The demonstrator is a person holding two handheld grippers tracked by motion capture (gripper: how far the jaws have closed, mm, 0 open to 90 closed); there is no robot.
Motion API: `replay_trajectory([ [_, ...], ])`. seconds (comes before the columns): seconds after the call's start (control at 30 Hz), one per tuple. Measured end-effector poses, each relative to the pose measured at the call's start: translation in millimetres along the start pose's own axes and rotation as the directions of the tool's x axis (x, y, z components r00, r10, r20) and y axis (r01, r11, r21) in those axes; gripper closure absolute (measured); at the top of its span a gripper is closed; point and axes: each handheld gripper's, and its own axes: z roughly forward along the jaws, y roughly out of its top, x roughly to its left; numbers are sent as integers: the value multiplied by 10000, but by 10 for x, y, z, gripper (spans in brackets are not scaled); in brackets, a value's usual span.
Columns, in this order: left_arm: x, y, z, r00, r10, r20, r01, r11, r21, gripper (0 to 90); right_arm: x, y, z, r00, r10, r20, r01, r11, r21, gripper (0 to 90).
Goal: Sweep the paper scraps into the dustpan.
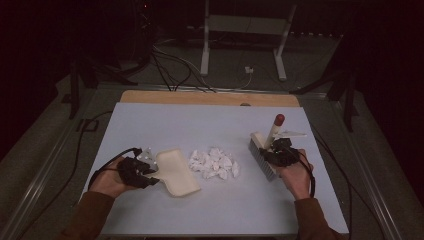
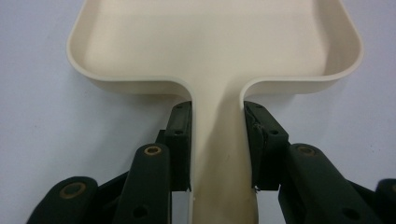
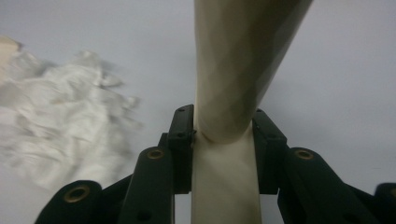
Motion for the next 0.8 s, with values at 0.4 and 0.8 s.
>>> replay_trajectory([
  [0.4,-6,9,13,10000,-9,29,9,10000,-17,667,526,79,158,9988,-100,484,103,9999,-49,668],
  [0.8,-12,64,56,9999,48,142,-47,10000,-59,667,893,88,262,9969,-603,511,615,9979,-214,667],
])
